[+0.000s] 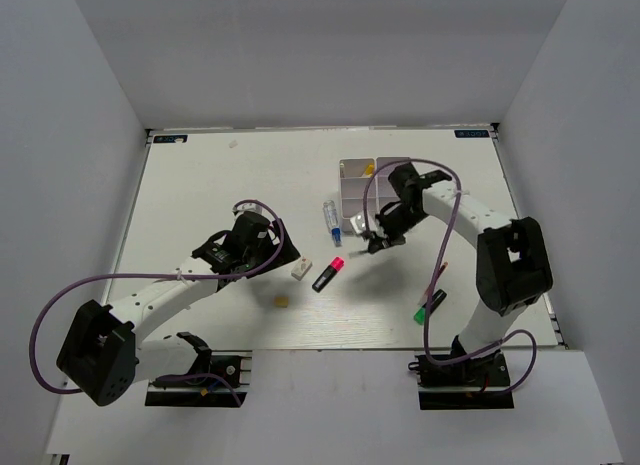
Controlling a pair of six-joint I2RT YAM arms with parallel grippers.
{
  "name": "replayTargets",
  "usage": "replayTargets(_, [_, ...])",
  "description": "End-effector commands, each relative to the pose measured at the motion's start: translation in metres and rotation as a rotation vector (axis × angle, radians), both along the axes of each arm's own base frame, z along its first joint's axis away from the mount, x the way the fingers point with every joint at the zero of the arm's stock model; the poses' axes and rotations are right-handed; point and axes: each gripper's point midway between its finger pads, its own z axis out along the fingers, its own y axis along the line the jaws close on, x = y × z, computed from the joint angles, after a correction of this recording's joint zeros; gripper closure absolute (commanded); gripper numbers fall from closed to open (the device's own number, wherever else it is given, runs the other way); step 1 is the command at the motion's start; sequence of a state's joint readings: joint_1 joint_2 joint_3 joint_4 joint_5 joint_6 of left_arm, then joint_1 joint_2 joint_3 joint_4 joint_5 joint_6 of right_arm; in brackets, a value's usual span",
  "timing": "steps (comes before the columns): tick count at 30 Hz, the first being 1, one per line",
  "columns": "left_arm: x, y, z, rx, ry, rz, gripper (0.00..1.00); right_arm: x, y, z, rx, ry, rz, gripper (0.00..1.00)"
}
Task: Sort the stationery into containers
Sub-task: Pick up the pen from the center of the board, then place the pen in the storage box.
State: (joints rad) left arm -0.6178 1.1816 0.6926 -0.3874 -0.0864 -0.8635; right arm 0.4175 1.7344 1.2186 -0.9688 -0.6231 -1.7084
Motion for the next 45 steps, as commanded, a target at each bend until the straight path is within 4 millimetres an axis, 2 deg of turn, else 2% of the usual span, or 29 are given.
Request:
replayTargets(1, [0.001, -0.004, 0.001, -0.023, -0.004, -0.005, 0.00, -0.002, 0.034, 0.087, 0.292, 0.131, -0.162, 1.00])
replayTargets(3, [0.001, -0.006, 0.002, -0.028, 0.000, -0.011, 0.00, 0.010, 0.047, 0.119, 0.399, 0.165, -0.242, 1.00])
replayTargets(4, [0.003, -0.007, 0.004, -0.033, -0.008, -0.011, 0.00, 0.026, 0.049, 0.131, 0.449, 0.115, -0.266, 1.00])
replayTargets(5, [0.003, -0.007, 0.001, -0.028, 0.000, -0.011, 0.00, 0.032, 0.051, 0.141, 0.484, 0.114, -0.288, 1.00])
replayTargets(6, [0.003, -0.007, 0.001, -0.028, 0.000, -0.011, 0.00, 0.047, 0.055, 0.154, 0.537, 0.048, -0.299, 1.00])
replayTargets(7, [0.003, -0.007, 0.001, -0.028, 0.000, -0.011, 0.00, 0.063, 0.051, 0.166, 0.563, 0.141, -0.463, 1.00])
replayTargets(8, [0.004, -0.010, 0.003, -0.039, -0.005, -0.018, 0.00, 0.074, 0.050, 0.173, 0.588, 0.120, -0.501, 1.00])
replayTargets(9, [0.005, -0.011, 0.006, -0.038, -0.016, -0.026, 0.00, 0.099, 0.052, 0.192, 0.676, 0.003, -0.498, 1.00])
replayTargets(10, [0.005, -0.011, 0.003, -0.033, -0.009, -0.026, 0.00, 0.116, 0.039, 0.192, 0.676, 0.046, -0.638, 1.00])
replayTargets(11, [0.005, -0.011, 0.003, -0.033, -0.009, -0.026, 0.00, 0.130, 0.038, 0.193, 0.689, 0.038, -0.666, 1.00])
replayTargets(12, [0.005, -0.011, 0.003, -0.033, -0.009, -0.026, 0.00, 0.149, 0.028, 0.206, 0.738, 0.000, -0.703, 1.00])
replayTargets(14, [0.007, -0.012, 0.002, -0.033, -0.009, -0.026, 0.00, 0.175, 0.025, 0.209, 0.756, 0.018, -0.770, 1.00])
replayTargets(15, [0.008, -0.014, 0.006, -0.044, -0.012, -0.032, 0.00, 0.189, 0.014, 0.216, 0.780, 0.005, -0.802, 1.00])
replayTargets(16, [0.007, -0.014, 0.002, -0.037, -0.002, -0.032, 0.00, 0.198, 0.014, 0.211, 0.782, 0.010, -0.811, 1.00])
replayTargets(17, [0.007, -0.014, 0.002, -0.037, -0.002, -0.032, 0.00, 0.207, 0.013, 0.228, 0.809, -0.028, -0.804, 1.00])
replayTargets(18, [0.007, -0.014, 0.002, -0.037, -0.002, -0.032, 0.00, 0.220, 0.007, 0.213, 0.798, -0.001, -0.838, 1.00])
replayTargets(20, [0.007, -0.014, -0.001, -0.032, 0.005, -0.032, 0.00, 0.232, 0.006, 0.223, 0.825, -0.031, -0.830, 1.00])
replayTargets(21, [0.009, -0.015, 0.003, -0.037, -0.002, -0.032, 0.00, 0.240, 0.001, 0.213, 0.824, -0.004, -0.861, 1.00])
replayTargets(23, [0.008, -0.017, 0.003, -0.042, 0.002, -0.038, 0.00, 0.247, 0.000, 0.214, 0.845, -0.017, -0.858, 1.00])
replayTargets(25, [0.008, -0.017, 0.003, -0.042, 0.002, -0.038, 0.00, 0.255, -0.004, 0.203, 0.839, -0.011, -0.866, 1.00])
replayTargets(27, [0.010, -0.018, 0.004, -0.042, 0.002, -0.038, 0.00, 0.256, -0.008, 0.191, 0.825, -0.012, -0.853, 0.99])
replayTargets(33, [0.010, -0.018, 0.004, -0.042, 0.002, -0.038, 0.00, 0.257, -0.018, 0.170, 0.806, -0.001, -0.856, 0.91])
replayTargets(37, [0.009, -0.019, 0.001, -0.043, 0.013, -0.044, 0.00, 0.257, -0.026, 0.157, 0.780, 0.001, -0.859, 0.72])
replayTargets(41, [0.009, -0.019, -0.002, -0.038, 0.021, -0.044, 0.00, 0.251, -0.030, 0.152, 0.770, 0.021, -0.868, 0.59])
replayTargets(45, [0.009, -0.021, -0.003, -0.043, 0.025, -0.050, 0.00, 0.247, -0.034, 0.149, 0.768, 0.036, -0.868, 0.55])
